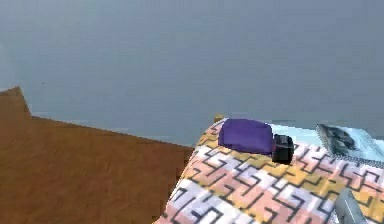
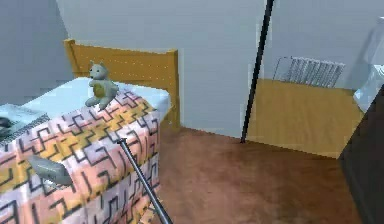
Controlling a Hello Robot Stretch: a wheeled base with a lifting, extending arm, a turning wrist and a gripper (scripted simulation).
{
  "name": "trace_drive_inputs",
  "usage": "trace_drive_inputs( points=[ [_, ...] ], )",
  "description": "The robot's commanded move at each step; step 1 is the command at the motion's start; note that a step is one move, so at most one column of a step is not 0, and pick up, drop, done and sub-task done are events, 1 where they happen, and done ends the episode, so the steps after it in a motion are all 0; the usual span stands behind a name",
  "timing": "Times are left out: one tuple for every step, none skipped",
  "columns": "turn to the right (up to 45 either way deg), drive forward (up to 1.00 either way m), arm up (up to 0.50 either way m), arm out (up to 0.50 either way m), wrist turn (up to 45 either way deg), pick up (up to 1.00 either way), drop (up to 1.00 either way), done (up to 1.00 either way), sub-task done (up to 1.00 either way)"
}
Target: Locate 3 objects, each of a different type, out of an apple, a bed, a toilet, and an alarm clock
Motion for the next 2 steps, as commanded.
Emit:
trace_drive_inputs(
  points=[
    [27.0, 0.00, 0.00, 0.00, 0.0, 0.00, 0.00, 0.00, 0.00],
    [0.0, 0.00, 0.00, 0.00, 0.0, 0.00, 0.00, 1.00, 0.00]
  ],
)
